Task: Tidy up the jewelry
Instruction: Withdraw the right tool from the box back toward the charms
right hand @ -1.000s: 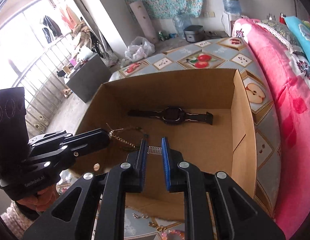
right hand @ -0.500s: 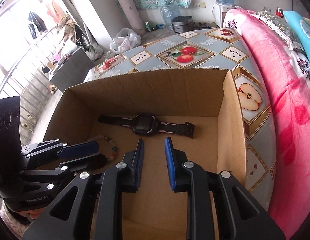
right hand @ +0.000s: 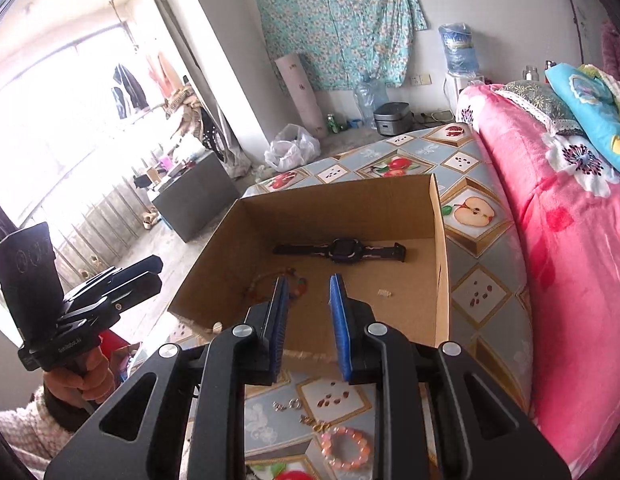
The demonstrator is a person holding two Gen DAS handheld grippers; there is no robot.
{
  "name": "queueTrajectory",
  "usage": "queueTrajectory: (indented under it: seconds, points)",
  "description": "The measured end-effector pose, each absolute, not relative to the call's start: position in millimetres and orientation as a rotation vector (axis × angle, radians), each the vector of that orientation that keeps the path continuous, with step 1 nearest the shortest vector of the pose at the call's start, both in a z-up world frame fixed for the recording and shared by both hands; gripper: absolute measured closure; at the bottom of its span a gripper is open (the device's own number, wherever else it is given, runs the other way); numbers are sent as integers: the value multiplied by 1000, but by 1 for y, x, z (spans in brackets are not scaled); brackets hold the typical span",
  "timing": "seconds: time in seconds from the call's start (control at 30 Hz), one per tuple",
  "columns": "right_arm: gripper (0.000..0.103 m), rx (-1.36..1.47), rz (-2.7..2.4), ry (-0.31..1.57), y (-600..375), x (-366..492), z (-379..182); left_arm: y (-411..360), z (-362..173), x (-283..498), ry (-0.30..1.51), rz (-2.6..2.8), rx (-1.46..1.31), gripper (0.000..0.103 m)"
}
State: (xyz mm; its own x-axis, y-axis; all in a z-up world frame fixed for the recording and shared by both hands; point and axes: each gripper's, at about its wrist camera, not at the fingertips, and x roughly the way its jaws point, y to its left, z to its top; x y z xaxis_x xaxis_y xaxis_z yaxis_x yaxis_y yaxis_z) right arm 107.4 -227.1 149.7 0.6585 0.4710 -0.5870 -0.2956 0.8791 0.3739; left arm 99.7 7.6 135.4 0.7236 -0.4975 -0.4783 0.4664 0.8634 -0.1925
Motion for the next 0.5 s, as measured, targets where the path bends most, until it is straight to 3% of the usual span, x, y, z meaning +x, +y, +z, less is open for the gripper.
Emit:
queueTrajectory:
  seconds: [0.17, 0.37, 0.5]
  points:
    - [81, 310, 498, 727, -223, 42, 116, 26, 109, 48, 598, -533, -28, 63]
    - [81, 401, 507, 883, -198, 12, 45, 12, 48, 34, 725, -495, 40, 63]
    - [82, 420, 474, 970, -185, 9, 16, -3, 13, 38, 770, -459, 143, 75]
